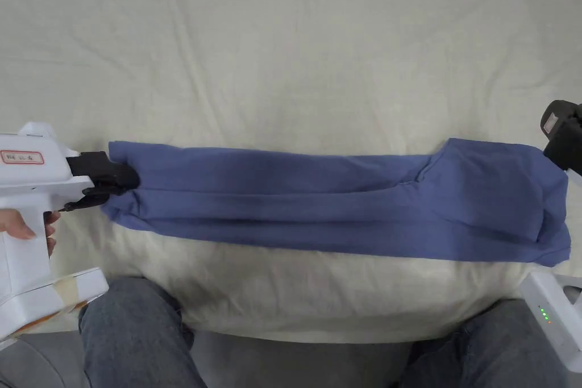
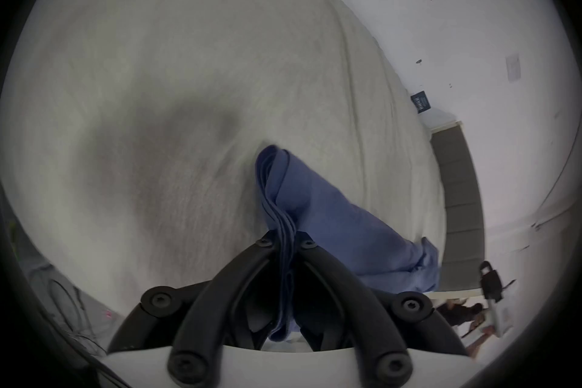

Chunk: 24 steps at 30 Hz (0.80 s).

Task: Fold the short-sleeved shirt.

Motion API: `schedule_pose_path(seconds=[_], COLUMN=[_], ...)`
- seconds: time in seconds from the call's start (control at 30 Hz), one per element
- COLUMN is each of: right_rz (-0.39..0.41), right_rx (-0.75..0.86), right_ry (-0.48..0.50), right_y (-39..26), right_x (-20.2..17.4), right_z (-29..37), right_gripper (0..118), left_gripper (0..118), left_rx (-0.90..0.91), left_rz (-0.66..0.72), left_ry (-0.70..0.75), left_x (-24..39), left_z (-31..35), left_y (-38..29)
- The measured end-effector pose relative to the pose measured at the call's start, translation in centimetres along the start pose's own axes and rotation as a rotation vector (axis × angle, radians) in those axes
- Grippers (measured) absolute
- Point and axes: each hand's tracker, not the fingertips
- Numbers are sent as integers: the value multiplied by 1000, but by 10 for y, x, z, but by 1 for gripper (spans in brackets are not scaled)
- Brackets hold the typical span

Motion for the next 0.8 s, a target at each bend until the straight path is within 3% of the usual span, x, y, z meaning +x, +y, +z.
schedule_pose_path(seconds=[0.13, 0.3, 0.47, 0.67, 0.7, 0.73, 0.8], right_rz=[-19, -39, -66, -104, -105, -109, -132], right_rx=[25, 60, 87, 86, 87, 85, 78], right_ry=[0, 7, 0, -25, -35, -45, -54], right_y=[4, 7, 4, -4, -6, -8, -11], right_x=[13, 30, 48, 74, 77, 80, 88], right_z=[10, 22, 35, 47, 48, 49, 52], right_gripper=[1, 1, 1, 1, 1, 1, 1], left_gripper=[9, 9, 9, 9, 13, 33, 86], left_rx=[107, 82, -8, -177, -190, -197, -225], left_rz=[-178, -334, -453, -504, -498, -498, -513], left_ry=[71, -28, -126, -50, -33, -27, -32], left_x=[71, 161, 234, 276, 279, 281, 282], left_z=[40, 55, -4, -109, -121, -134, -152], left_y=[-15, -42, -74, -119, -127, -134, -145])
